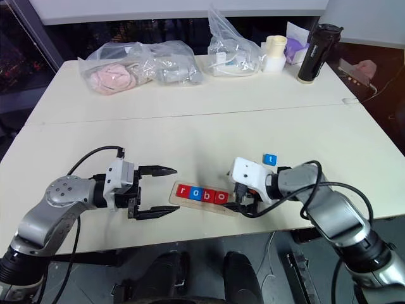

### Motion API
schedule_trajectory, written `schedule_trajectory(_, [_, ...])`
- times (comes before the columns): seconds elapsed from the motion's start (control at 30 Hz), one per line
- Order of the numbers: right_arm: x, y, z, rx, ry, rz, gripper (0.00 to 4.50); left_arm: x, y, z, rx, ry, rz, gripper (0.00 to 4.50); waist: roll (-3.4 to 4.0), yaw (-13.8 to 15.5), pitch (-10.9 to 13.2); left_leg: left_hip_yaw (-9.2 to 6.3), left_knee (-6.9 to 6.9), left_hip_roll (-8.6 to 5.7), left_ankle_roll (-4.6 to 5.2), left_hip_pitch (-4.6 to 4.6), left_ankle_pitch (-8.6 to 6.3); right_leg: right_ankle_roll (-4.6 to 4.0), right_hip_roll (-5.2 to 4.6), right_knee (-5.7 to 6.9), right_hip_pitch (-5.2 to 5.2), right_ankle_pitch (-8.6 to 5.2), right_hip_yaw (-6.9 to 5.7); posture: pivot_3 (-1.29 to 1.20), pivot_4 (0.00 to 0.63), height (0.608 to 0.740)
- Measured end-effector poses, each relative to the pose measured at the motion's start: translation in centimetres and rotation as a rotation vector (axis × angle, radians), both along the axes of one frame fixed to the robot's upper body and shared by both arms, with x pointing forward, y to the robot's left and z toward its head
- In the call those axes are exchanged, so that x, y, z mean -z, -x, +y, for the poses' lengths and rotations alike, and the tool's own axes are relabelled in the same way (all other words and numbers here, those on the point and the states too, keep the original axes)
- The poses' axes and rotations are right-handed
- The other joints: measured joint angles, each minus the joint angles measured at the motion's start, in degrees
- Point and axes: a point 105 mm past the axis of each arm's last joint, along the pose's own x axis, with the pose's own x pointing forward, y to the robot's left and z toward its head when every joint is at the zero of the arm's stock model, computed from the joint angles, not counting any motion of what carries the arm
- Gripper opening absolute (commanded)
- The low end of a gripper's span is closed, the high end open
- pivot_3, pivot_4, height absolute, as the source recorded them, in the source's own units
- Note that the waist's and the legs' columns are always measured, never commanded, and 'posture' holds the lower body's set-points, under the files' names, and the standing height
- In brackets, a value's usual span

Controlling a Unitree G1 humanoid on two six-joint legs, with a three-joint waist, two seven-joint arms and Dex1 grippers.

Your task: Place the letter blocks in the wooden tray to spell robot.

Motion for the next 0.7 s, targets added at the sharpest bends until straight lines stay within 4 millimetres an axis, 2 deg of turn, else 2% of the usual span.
schedule_trajectory(0.13, [0.92,0.21,-0.45,0.038,0.011,-0.001,4.44,-0.06,-0.02,-0.1,0.002,0.005,-0.002,4.5,0.0,-0.3,0.0,0.02,0.03,0.02,0.0,0.05,0.0,0.0,0.03,0.06,-0.01,0.01,0.02,0.0,0.15,0.74])
schedule_trajectory(0.7, [1.17,-0.19,-0.46,0.066,-0.004,-0.054,4.44,-0.11,-0.02,-0.15,0.007,0.004,0.0,4.5,-0.06,-0.1,0.0,-0.01,0.05,0.02,0.0,0.07,0.0,0.0,0.05,0.05,0.03,0.0,-0.01,0.0,0.15,0.74])
